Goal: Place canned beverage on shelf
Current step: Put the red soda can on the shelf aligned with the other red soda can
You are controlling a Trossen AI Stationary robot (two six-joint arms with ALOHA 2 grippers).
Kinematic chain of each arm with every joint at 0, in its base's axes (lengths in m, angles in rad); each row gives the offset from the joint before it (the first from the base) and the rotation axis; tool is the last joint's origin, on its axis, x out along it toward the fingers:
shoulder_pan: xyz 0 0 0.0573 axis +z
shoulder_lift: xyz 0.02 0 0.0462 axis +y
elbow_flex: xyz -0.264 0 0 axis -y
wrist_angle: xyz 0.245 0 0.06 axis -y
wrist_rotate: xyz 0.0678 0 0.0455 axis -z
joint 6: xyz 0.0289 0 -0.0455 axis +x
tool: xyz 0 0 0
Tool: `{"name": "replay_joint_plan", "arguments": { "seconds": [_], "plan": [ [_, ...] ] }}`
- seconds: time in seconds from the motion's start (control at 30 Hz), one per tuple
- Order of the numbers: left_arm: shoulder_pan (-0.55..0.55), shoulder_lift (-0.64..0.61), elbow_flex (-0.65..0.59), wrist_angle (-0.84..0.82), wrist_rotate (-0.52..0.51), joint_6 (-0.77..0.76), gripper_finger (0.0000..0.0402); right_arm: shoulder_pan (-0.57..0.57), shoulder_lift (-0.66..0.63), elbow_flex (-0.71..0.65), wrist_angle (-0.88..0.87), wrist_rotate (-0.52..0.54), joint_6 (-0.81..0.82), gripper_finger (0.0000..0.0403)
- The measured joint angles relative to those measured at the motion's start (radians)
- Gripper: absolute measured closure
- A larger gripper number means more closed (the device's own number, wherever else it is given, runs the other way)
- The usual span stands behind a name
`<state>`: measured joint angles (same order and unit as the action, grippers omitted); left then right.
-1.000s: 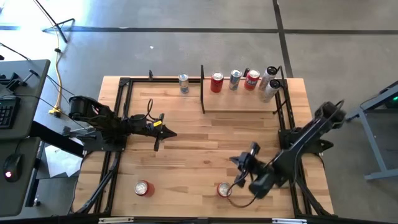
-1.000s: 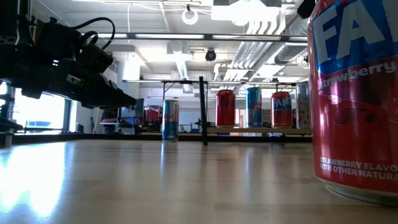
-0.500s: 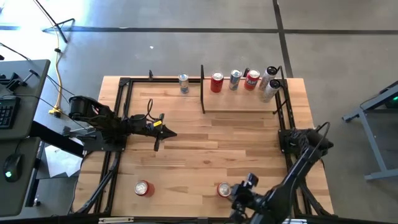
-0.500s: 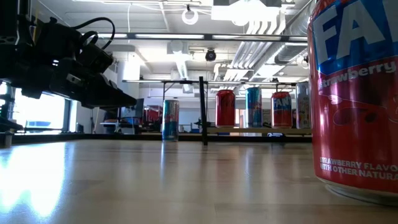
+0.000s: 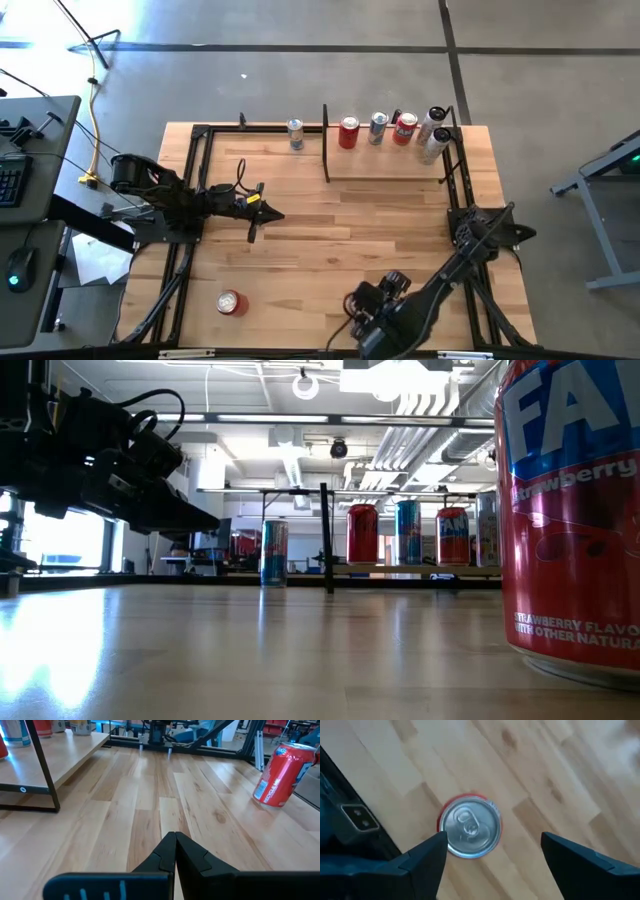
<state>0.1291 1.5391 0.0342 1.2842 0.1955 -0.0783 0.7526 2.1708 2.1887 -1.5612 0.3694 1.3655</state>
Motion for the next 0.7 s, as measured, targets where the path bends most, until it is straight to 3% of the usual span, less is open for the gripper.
{"name": "replay_joint_plan", "arguments": {
  "seconds": [0.2, 0.5, 0.7],
  "plan": [
    [-0.001, 0.0, 0.0, 0.0, 0.0, -0.022, 0.0401, -0.056, 0.002, -0.023, 0.025, -0.114, -0.001, 0.0095],
    [-0.022, 0.0, 0.0, 0.0, 0.0, -0.042, 0.0401, -0.081, 0.002, -0.045, 0.13, -0.141, -0.069, 0.0095],
    [-0.029, 0.0, 0.0, 0.0, -0.007, -0.042, 0.0401, -0.081, 0.009, -0.045, 0.11, -0.148, -0.064, 0.0095]
  ]
}}
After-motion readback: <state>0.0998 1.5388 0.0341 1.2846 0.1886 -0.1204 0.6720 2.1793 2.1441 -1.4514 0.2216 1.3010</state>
